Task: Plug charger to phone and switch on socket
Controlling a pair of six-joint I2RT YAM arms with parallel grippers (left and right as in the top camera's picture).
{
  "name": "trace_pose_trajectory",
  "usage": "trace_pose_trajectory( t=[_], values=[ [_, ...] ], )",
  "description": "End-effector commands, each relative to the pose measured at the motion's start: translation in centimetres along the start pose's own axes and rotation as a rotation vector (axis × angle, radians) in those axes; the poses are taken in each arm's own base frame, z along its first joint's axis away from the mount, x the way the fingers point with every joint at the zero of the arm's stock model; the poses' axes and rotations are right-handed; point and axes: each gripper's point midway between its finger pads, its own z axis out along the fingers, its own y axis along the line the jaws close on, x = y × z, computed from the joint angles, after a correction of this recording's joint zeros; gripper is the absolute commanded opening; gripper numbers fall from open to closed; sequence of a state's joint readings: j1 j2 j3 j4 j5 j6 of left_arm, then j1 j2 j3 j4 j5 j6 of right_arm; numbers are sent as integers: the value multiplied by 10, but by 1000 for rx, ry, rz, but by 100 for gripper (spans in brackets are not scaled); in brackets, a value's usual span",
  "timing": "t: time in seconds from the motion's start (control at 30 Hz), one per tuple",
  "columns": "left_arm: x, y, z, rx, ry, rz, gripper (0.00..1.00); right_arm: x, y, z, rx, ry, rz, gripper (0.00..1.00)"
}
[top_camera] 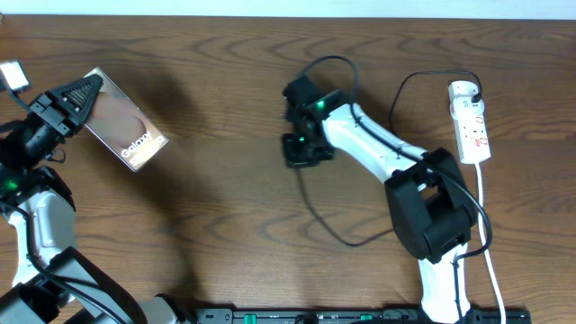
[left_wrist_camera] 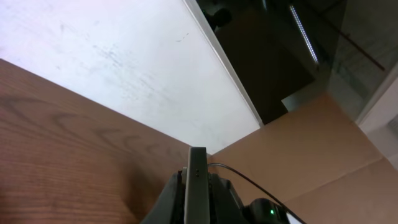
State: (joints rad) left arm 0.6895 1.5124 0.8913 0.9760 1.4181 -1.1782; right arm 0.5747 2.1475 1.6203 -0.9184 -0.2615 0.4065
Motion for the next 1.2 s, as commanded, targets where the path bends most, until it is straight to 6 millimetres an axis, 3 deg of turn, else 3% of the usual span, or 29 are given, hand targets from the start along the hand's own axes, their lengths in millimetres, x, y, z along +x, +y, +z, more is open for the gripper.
trace_pose_trajectory(
  t=[0.0,0.17,0.5,0.77,1.17],
  values=[
    [2,-4,-1,6,11,3,7,-2,-63,-15,301,-46,117,1],
    [5,-4,-1,10,25,3,7,31,-72,-15,356,70,138,1],
    [6,-5,-1,13,35,3,7,74,-73,16,383,162,157,1],
    [6,-5,-1,13,35,6,7,66,-65,21,340,135,158,1],
    [10,-6,-2,20,56,5,7,89,-58,20,319,225,187,1]
  ],
)
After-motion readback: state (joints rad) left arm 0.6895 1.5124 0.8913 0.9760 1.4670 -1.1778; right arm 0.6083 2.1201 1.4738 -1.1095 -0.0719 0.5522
